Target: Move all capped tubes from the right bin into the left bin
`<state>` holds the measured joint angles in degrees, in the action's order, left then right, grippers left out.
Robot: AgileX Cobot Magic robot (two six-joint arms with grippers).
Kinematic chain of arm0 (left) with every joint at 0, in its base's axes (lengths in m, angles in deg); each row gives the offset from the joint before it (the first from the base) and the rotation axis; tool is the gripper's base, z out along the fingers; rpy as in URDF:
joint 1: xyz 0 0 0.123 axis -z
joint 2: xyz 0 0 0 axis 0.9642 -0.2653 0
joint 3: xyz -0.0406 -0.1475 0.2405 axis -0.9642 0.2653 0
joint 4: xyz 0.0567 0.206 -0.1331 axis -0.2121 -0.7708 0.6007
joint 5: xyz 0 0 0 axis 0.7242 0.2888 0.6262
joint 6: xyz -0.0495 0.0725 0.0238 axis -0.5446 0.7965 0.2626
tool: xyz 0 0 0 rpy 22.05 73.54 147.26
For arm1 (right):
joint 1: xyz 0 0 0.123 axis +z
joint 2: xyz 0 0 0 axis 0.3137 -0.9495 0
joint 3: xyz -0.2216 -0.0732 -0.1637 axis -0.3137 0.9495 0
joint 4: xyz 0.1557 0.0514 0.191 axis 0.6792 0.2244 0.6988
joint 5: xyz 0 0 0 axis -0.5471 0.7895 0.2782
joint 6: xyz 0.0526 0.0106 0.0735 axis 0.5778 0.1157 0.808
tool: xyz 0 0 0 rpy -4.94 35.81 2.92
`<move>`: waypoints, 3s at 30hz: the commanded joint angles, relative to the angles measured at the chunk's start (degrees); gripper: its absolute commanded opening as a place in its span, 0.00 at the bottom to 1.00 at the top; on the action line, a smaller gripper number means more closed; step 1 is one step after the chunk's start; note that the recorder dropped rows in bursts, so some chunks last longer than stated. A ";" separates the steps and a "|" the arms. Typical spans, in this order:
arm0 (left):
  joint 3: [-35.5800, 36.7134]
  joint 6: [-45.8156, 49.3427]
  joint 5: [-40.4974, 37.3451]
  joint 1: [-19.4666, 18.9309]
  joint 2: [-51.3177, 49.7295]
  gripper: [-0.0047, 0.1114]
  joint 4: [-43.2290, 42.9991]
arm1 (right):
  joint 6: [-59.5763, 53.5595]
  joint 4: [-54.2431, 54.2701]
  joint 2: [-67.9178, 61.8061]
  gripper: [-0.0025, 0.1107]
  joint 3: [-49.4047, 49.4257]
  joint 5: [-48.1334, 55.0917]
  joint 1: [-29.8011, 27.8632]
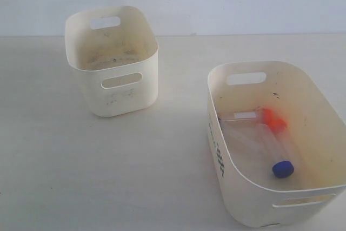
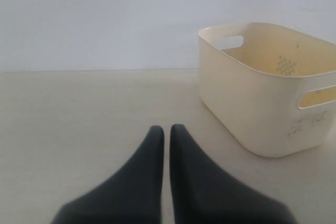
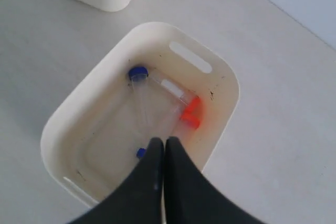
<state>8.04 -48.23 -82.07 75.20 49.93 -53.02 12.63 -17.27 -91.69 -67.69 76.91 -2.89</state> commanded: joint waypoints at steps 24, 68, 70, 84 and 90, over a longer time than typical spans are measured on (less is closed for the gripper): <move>-0.21 -0.56 0.39 -0.02 -0.18 0.08 0.36 | -42.72 -17.59 -36.94 0.25 7.99 -19.90 6.94; -0.21 -0.56 0.39 -0.02 -0.18 0.08 0.36 | -44.03 -18.86 -52.93 0.55 15.76 -49.49 6.82; -0.21 -0.56 0.39 -0.02 -0.18 0.08 0.36 | -43.75 -18.86 -53.01 0.55 15.76 -49.49 6.82; -0.21 -0.56 0.39 -0.02 -0.18 0.08 0.36 | -36.28 -19.72 -53.06 0.55 15.76 -50.25 6.82; -0.21 -0.56 0.39 -0.02 -0.18 0.08 0.36 | -36.28 -22.95 -53.70 0.55 15.76 -51.44 6.82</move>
<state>8.04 -48.23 -82.07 75.20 49.93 -53.02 -24.15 -38.20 -144.90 -51.97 26.74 3.70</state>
